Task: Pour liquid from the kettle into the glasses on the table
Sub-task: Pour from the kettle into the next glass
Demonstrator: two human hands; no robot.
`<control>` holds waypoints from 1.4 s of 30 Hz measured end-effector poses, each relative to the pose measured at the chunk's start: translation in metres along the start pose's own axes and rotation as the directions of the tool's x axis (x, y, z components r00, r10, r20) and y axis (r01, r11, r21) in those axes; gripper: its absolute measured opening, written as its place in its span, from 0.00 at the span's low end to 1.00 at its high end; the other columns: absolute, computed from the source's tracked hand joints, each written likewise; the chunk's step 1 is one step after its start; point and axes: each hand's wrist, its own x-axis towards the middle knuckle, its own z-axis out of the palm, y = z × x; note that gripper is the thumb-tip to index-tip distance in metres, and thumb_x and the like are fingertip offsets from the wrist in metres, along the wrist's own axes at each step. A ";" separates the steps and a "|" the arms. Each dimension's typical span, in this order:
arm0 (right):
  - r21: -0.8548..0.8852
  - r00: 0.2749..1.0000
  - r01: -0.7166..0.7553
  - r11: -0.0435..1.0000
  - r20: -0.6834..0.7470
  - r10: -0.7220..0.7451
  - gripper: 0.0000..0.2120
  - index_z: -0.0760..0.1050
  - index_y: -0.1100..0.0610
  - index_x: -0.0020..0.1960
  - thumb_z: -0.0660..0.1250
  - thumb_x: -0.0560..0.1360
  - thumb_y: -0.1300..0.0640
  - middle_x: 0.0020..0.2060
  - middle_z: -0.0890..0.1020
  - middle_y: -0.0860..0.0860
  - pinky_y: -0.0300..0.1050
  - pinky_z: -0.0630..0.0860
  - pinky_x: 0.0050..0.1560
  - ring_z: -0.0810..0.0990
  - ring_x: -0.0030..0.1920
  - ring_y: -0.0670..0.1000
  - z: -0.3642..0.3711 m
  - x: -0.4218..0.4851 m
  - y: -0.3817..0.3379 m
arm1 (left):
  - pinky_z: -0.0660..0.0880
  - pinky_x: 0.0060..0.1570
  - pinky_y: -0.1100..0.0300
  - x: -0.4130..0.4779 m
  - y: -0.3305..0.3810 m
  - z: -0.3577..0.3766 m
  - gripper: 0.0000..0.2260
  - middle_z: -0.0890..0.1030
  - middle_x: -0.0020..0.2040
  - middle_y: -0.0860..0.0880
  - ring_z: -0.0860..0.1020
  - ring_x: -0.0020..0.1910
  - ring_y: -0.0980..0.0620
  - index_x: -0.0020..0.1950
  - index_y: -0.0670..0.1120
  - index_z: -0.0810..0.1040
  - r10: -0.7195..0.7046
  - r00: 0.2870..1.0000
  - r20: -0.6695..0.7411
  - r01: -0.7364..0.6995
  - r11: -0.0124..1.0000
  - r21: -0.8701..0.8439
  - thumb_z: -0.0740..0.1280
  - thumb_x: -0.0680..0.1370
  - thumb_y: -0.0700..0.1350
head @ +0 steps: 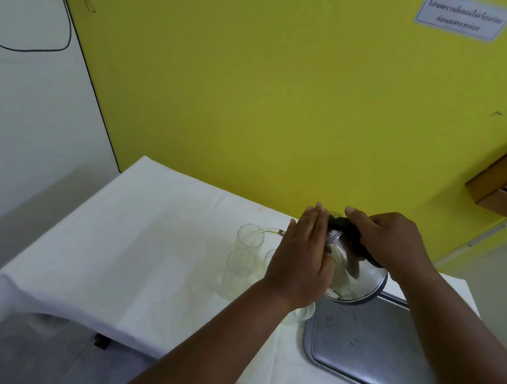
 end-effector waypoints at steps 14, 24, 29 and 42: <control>-0.062 1.000 0.016 0.998 -0.023 -0.018 0.33 0.77 0.69 0.32 0.63 0.75 0.38 0.28 0.81 0.66 0.45 0.67 0.32 0.74 0.27 0.58 -0.010 0.000 0.001 | 0.50 0.76 0.48 0.002 0.006 0.001 0.31 0.56 0.79 0.41 0.52 0.79 0.46 0.78 0.38 0.54 0.014 1.000 -0.001 -0.014 1.000 -0.008 0.49 0.75 0.47; -0.073 1.000 0.009 0.997 -0.019 -0.010 0.32 0.71 0.62 0.24 0.63 0.75 0.37 0.19 0.73 0.57 0.45 0.67 0.31 0.73 0.26 0.57 -0.013 -0.001 0.001 | 0.51 0.76 0.47 0.001 0.009 0.001 0.29 0.56 0.79 0.41 0.52 0.79 0.46 0.78 0.38 0.54 0.014 1.000 -0.003 -0.014 1.000 -0.028 0.56 0.77 0.42; -0.078 1.000 0.015 0.997 -0.016 -0.016 0.31 0.70 0.60 0.23 0.62 0.75 0.37 0.20 0.72 0.56 0.46 0.67 0.31 0.72 0.26 0.57 -0.015 -0.003 0.002 | 0.51 0.76 0.48 0.000 0.009 0.001 0.30 0.56 0.79 0.42 0.52 0.79 0.46 0.78 0.38 0.54 0.016 1.000 -0.005 -0.016 1.000 -0.018 0.52 0.77 0.46; -0.108 0.999 0.024 0.994 -0.028 -0.027 0.33 0.74 0.65 0.27 0.62 0.75 0.36 0.20 0.73 0.57 0.45 0.67 0.31 0.74 0.27 0.58 -0.018 -0.007 0.002 | 0.50 0.76 0.49 -0.003 0.013 0.000 0.32 0.55 0.80 0.42 0.52 0.79 0.47 0.79 0.39 0.53 0.020 1.000 0.003 -0.020 0.999 -0.029 0.48 0.76 0.48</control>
